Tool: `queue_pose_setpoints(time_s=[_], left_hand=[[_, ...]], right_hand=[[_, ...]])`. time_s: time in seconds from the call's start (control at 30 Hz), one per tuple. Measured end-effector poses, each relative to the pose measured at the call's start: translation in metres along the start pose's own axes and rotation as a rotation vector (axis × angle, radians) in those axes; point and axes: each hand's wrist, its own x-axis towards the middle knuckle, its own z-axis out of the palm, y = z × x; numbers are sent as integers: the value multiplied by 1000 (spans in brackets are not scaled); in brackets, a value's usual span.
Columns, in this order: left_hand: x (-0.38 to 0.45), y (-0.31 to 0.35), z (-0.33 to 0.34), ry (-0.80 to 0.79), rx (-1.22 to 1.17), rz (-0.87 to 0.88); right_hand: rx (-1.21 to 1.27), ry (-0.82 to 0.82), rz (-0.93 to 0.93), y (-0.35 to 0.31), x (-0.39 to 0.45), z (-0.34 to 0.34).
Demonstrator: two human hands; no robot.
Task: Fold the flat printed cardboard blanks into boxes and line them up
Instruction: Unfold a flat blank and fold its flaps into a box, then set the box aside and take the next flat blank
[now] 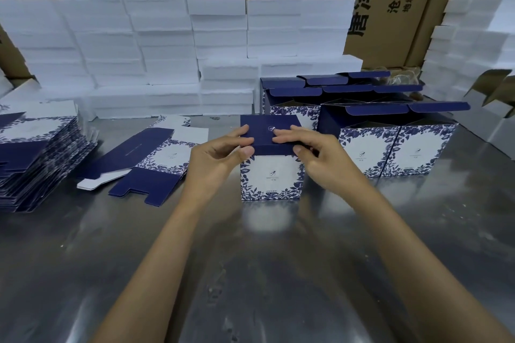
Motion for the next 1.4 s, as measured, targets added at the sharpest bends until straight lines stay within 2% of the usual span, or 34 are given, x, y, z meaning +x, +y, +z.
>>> queue_pose_setpoints(time_s=[0.1, 0.13, 0.2, 0.4, 0.57, 0.73, 0.83, 0.9, 0.97, 1.1, 1.17, 1.27, 1.33, 1.4], left_hand=[[-4, -4, 25, 39, -10, 30], [-4, -6, 35, 50, -9, 39], [-1, -10, 52, 56, 5, 58], [26, -18, 76, 30, 92, 40], [40, -22, 81, 25, 105, 11], [38, -19, 60, -69, 115, -16], [33, -21, 28, 76, 216, 11], [32, -23, -3, 201, 406, -16], [33, -25, -39, 270, 668, -136], [28, -26, -98, 282, 1073, -565], [23, -25, -113, 255, 1133, -677], [20, -28, -123, 276, 1130, -655], [20, -28, -122, 320, 1124, -590], [21, -27, -117, 381, 1129, -506]], right_hand=[[-525, 198, -130, -7, -13, 13], [-665, 186, -128, -7, -18, 19], [-769, 138, -68, -3, -24, 30], [-738, 135, 40, 18, -15, 24], [-736, 113, 34, 28, -3, 21], [-750, 170, 13, 30, -13, 33], [-825, 171, -83, 27, -24, 46], [-820, 101, -180, 24, -26, 57], [-739, 11, -223, 20, -24, 69], [-543, -146, -100, 18, -12, 97], [-430, -206, 16, 19, -3, 114], [-330, -258, 149, 20, 10, 137], [-310, -225, 206, 18, 19, 151], [-172, -182, 299, 12, 30, 161]])
